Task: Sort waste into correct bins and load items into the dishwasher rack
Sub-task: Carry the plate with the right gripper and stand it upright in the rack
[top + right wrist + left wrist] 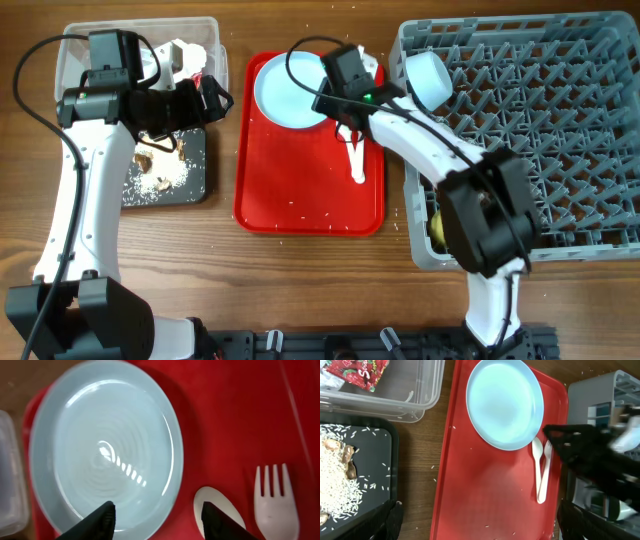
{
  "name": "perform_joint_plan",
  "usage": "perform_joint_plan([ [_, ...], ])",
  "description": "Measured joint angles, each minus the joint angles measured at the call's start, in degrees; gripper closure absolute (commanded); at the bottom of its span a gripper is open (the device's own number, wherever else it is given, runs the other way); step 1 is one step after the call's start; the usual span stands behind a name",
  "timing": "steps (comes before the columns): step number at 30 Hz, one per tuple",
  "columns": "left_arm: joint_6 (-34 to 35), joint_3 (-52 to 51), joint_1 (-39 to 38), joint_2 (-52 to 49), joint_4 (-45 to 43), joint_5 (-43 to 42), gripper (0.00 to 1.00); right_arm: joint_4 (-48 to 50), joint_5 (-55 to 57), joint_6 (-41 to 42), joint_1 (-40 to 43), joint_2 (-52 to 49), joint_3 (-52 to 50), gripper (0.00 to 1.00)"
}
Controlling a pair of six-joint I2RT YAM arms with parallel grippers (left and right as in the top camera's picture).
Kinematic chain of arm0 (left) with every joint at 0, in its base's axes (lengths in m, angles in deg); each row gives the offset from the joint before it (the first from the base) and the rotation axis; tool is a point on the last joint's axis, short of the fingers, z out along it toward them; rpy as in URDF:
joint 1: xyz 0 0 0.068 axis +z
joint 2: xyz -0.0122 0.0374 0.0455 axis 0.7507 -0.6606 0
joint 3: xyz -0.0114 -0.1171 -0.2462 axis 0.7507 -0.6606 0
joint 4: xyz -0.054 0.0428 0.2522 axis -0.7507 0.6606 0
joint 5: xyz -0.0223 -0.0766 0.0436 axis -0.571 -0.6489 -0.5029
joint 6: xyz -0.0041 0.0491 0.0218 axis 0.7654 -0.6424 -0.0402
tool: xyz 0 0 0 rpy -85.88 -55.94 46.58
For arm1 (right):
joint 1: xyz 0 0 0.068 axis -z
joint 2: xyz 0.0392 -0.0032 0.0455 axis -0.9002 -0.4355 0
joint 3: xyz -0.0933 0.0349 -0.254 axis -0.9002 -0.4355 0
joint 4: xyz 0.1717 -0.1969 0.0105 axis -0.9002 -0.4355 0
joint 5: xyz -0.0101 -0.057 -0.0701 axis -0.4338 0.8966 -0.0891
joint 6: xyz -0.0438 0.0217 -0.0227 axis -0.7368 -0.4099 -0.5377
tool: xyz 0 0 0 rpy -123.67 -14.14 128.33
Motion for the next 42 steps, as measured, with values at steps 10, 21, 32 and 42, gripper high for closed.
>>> perform_joint_plan([
  [10, 0.0, 0.0, 0.0, 0.0, 0.0, 0.0, 0.0, 1.49, -2.21, 1.6, 0.02, -4.66, -0.09, 0.86],
  [21, 0.0, 0.0, 0.0, 0.0, 0.0, 0.02, 0.0, -6.86, -9.18, -1.73, 0.48, -4.79, 2.19, 0.96],
  [32, 0.0, 0.0, 0.0, 0.0, 0.0, 0.0, 0.0, -16.98, 2.86, -24.41, 6.64, 17.57, 6.32, 0.96],
  [42, 0.0, 0.0, 0.0, 0.0, 0.0, 0.0, 0.0, -26.67, 33.46, -47.45, 19.21, 35.15, 7.5, 0.96],
])
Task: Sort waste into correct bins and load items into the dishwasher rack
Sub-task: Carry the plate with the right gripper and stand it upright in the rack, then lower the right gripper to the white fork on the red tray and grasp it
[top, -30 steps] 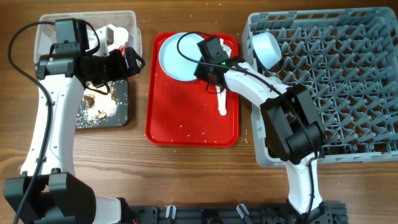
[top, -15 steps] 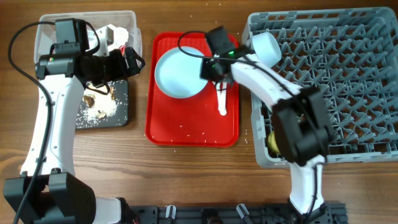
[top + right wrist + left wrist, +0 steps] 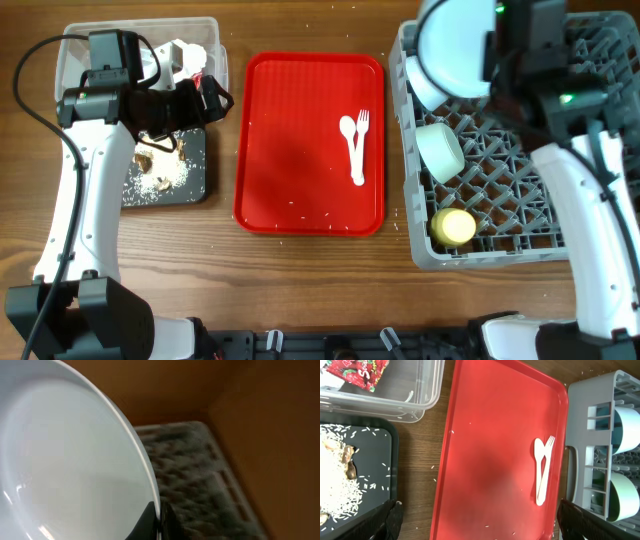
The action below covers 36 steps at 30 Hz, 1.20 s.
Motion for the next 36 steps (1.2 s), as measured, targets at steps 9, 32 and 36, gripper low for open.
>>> perform_joint_plan([
  [9, 0.0, 0.0, 0.0, 0.02, 0.0, 0.02, 0.0, 5.81, 8.44, -11.82, 6.08, -9.2, -4.02, 0.96],
  [32, 0.0, 0.0, 0.0, 0.0, 0.0, 0.0, 0.0, 13.16, 4.66, -15.58, 6.08, -19.67, -4.5, 0.12],
  [36, 0.0, 0.0, 0.0, 0.0, 0.0, 0.02, 0.0, 13.14, -1.36, -15.32, 6.08, -14.64, -4.5, 0.11],
])
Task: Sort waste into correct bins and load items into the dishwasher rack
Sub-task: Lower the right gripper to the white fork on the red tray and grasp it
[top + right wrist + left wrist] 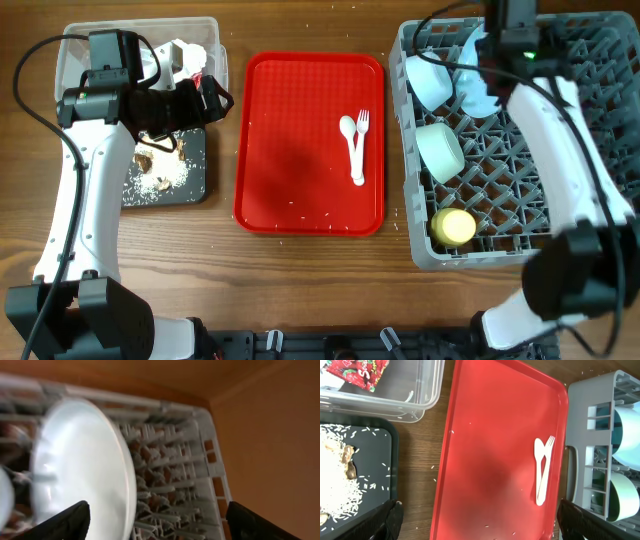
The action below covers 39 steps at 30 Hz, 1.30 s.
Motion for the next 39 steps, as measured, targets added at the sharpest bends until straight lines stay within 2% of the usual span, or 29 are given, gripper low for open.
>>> perform_joint_plan([
  [3, 0.0, 0.0, 0.0, 0.0, 0.0, 0.0, 0.0, 0.0, -7.65, 0.22, 0.02, 7.5, 0.0, 0.11],
  [7, 0.0, 0.0, 0.0, 0.0, 0.0, 0.0, 0.0, -0.57, -32.26, 1.16, 0.04, 13.66, 0.07, 0.19],
  [8, 0.0, 0.0, 0.0, 0.0, 0.0, -0.02, 0.0, 0.04, -42.82, 3.43, 0.04, 14.01, 0.07, 0.2],
  [11, 0.0, 0.0, 0.0, 0.0, 0.02, -0.02, 0.0, 1.57, -57.53, 11.52, -0.7, 12.72, 0.07, 0.26],
  [13, 0.0, 0.0, 0.0, 0.0, 0.0, -0.02, 0.0, 1.73, -62.84, 17.81, -2.82, 9.99, 0.07, 0.3],
  [16, 0.0, 0.0, 0.0, 0.0, 0.0, -0.02, 0.0, 0.33, -60.78, 26.32, -8.57, 3.96, 0.13, 0.38],
  [19, 0.0, 0.0, 0.0, 0.0, 0.0, 0.0, 0.0, -2.23, -52.94, 34.58, -16.46, -3.89, 0.11, 0.43],
  [23, 0.0, 0.0, 0.0, 0.0, 0.0, -0.02, 0.0, -3.69, -45.38, 38.97, -23.02, -10.84, 0.11, 0.48],
  [29, 0.0, 0.0, 0.0, 0.0, 0.0, 0.0, 0.0, -7.34, -36.61, 44.04, -23.74, -17.0, 0.11, 0.56],
  [31, 0.0, 0.0, 0.0, 0.0, 0.0, -0.02, 0.0, -7.56, -35.28, 45.09, -23.47, -19.1, 0.11, 0.64],
  [33, 0.0, 0.0, 0.0, 0.0, 0.0, 0.0, 0.0, -7.48, -34.56, 45.7, -23.43, -20.79, 0.11, 0.68],
  [39, 0.0, 0.0, 0.0, 0.0, 0.0, 0.0, 0.0, -7.32, -32.52, 46.07, -23.43, -21.97, 0.13, 0.7],
])
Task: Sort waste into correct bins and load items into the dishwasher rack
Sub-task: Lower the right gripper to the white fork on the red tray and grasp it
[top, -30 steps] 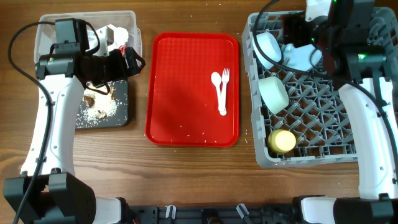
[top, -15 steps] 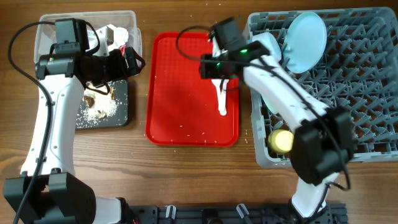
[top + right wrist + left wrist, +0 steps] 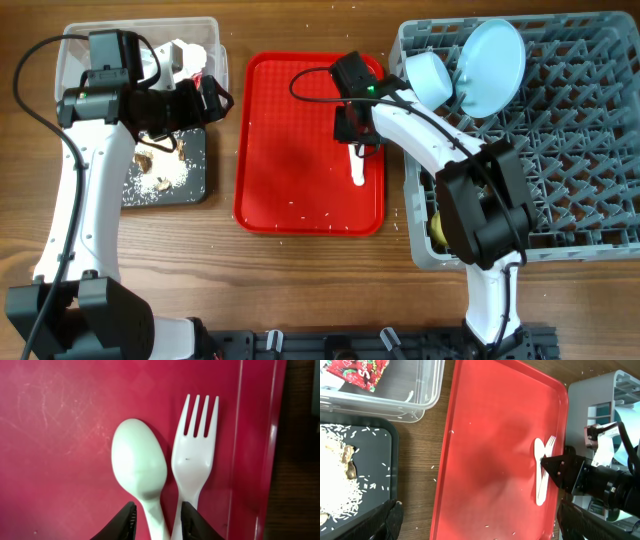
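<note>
A white plastic spoon (image 3: 139, 467) and fork (image 3: 195, 455) lie side by side on the red tray (image 3: 290, 150), near its right edge. My right gripper (image 3: 159, 521) is low over their handles, open, with both handles between its fingers and nothing gripped. From the left wrist view the spoon (image 3: 538, 452) and fork (image 3: 550, 442) show beside the right arm. A light blue plate (image 3: 490, 52) stands on edge in the grey dishwasher rack (image 3: 570, 140). My left gripper (image 3: 477, 522) hovers open and empty between the bins and the tray.
A pale cup (image 3: 428, 75) lies in the rack's left row, and a yellow item (image 3: 437, 228) sits near its front corner. A black bin (image 3: 165, 175) holds rice and scraps. Behind it a clear bin (image 3: 190, 35) holds wrappers. Rice grains dot the tray.
My right gripper was open at the rack beside the upright plate; now it is down over the spoon and fork on the tray. The plate stays in the rack. The left arm is unmoved.
My right gripper was open at the plate's rim on the tray, beside the cutlery. Then it held the plate up over the rack. Then the plate stood in the rack with the gripper open beside it. Now the gripper straddles the spoon and fork.
</note>
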{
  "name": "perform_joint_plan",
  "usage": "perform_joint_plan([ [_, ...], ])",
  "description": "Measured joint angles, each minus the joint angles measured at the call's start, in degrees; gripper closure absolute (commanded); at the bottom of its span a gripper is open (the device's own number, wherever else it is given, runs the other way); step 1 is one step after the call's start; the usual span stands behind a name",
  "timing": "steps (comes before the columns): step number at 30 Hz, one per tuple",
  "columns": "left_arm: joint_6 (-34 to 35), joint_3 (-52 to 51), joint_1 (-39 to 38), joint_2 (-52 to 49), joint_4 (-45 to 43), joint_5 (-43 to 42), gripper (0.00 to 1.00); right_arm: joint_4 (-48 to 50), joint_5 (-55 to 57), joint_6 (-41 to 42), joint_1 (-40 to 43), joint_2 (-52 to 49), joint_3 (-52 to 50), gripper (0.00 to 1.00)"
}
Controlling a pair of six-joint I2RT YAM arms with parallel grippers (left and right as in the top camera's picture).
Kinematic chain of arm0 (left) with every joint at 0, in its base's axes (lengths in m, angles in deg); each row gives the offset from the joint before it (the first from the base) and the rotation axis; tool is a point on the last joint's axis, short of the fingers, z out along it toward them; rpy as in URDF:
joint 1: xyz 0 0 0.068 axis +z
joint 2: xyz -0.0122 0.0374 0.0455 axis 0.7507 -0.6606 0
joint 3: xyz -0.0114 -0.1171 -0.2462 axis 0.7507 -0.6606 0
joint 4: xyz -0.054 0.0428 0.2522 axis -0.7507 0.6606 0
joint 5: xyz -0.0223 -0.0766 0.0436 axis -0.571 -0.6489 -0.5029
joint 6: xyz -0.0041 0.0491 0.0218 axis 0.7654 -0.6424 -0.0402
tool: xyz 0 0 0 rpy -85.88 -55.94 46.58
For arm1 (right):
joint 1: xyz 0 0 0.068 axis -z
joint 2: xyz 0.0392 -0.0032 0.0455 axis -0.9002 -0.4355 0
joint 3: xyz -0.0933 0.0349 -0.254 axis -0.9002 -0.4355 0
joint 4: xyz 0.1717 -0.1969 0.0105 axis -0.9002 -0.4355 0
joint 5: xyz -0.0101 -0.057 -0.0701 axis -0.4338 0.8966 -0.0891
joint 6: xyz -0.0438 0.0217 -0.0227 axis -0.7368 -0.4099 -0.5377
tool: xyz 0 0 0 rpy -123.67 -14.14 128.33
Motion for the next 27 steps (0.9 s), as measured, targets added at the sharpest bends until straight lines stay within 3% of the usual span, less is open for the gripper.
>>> perform_joint_plan([
  [4, 0.0, 0.0, 0.0, 0.0, 0.0, 0.0, 0.0, -0.63, 0.26, 0.09, 0.0, 0.0, 0.04, 0.62],
  [18, 0.0, 0.0, 0.0, 0.0, 0.0, -0.02, 0.0, -5.77, -1.4, 4.15, 0.0, 0.83, 0.83, 0.62],
  [27, 0.0, 0.0, 0.0, 0.0, 0.0, -0.02, 0.0, -8.57, 5.29, 6.88, 0.0, 2.67, 0.85, 0.63],
])
